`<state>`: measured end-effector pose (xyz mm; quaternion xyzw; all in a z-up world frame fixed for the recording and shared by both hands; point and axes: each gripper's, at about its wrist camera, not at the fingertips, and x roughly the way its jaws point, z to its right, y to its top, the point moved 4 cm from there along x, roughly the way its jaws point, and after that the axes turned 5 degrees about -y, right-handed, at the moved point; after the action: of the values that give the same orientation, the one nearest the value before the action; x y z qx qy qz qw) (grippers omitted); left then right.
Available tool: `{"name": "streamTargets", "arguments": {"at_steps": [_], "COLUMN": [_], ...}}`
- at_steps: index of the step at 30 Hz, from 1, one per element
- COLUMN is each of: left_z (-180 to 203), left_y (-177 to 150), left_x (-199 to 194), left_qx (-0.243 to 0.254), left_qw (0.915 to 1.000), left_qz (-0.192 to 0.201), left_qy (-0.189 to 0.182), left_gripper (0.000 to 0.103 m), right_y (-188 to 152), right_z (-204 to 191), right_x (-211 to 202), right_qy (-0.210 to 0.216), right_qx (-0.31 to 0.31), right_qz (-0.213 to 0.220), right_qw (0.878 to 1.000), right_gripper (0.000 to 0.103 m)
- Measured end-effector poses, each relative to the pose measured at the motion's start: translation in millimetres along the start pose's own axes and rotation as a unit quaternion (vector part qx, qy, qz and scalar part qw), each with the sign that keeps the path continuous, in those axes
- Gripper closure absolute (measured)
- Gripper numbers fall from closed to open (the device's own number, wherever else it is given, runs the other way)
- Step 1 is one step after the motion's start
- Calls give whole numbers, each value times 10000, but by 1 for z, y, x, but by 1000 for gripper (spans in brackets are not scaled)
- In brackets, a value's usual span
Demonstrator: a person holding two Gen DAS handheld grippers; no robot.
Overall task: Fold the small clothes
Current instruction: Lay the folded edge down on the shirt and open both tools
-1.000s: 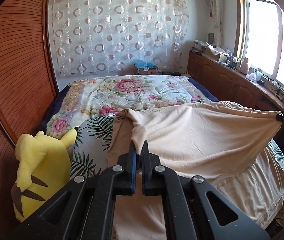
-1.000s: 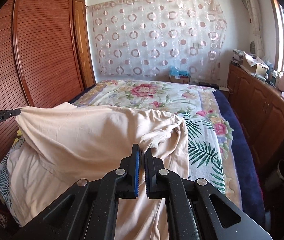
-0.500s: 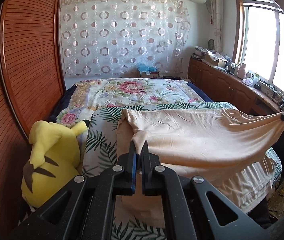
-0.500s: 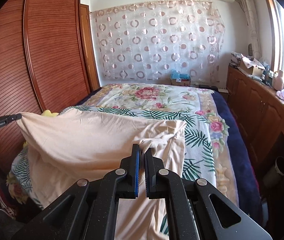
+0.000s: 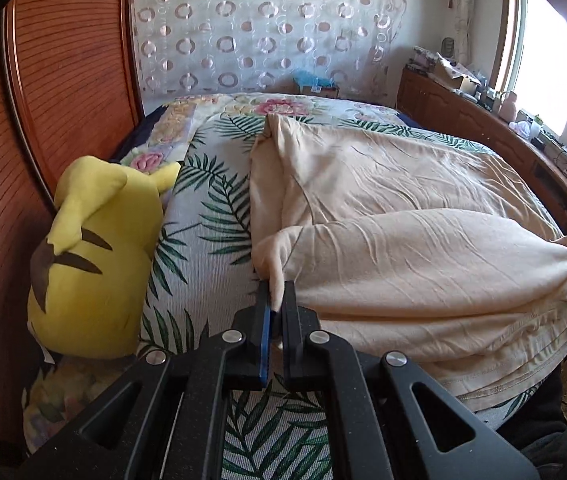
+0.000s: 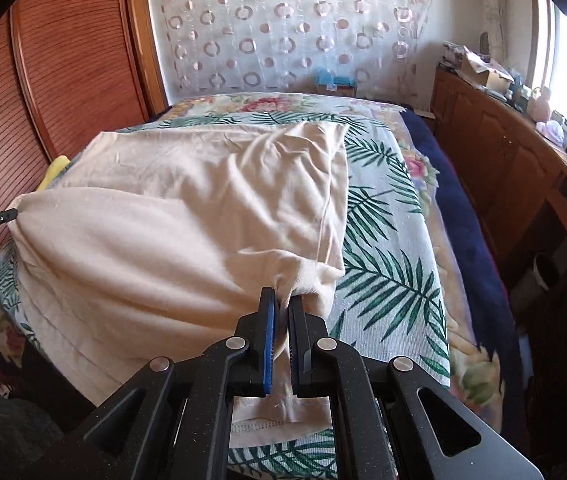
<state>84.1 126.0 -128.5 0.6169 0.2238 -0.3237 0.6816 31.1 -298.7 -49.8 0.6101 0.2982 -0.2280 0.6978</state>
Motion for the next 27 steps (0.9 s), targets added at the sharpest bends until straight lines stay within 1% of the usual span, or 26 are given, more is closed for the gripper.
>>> {"name": "streamTargets", "arguments": {"at_steps": [1,3,4,5,6,7,8,10,12,13,15,17,20,22,27], "left_z": [0,-3,-2,-3,-4,-5,-5,-5,-4,-3,-2,-2,0,1,2], "left_y": [-1,-2,-3,-3,-4,-5,-5,-7,-9,-11,-13,-16,-17,-18,-20], "left_x": [-1,-4,-7,-9,-11,-13,-13,-13,-11,-8,-2,6,9,11,14], "left_qx": [-41,-95,-110,-126,-149,-183,-207,-241,-240,-244,-252,-278,-292,-289,-269], "left_qw": [10000,9999,9999,9999,9998,9998,9997,9996,9996,9995,9994,9991,9989,9988,9990], "left_qz": [-7,10,27,54,89,121,121,84,48,21,-43,-168,-207,-229,-274], "left_qy": [-46,-42,-3,23,20,-22,-58,-91,-152,-208,-237,-259,-302,-311,-242], "left_gripper": [96,87,76,68,63,60,60,58,52,47,46,46,46,46,46], "right_y": [2,6,8,11,10,8,9,0,-4,-6,-10,-18,-22,-23,-23], "right_z": [0,0,0,1,0,1,1,3,2,1,-4,-2,-1,2,4], "right_x": [2,2,2,2,0,-2,-1,-7,-11,-11,-9,-7,-3,2,14], "right_qy": [-42,-67,-85,-131,-199,-261,-269,-301,-372,-319,-219,-205,-109,-67,107], "right_qx": [-16,-11,-5,-7,-24,-37,-37,-18,23,37,51,78,204,278,539], "right_qz": [15,76,94,122,154,183,203,240,293,310,290,261,209,193,110], "right_qw": [10000,9999,9999,9998,9997,9995,9994,9993,9989,9990,9993,9994,9995,9994,9984], "right_gripper": [99,98,92,89,83,80,78,71,69,69,69,69,67,61,61]}}
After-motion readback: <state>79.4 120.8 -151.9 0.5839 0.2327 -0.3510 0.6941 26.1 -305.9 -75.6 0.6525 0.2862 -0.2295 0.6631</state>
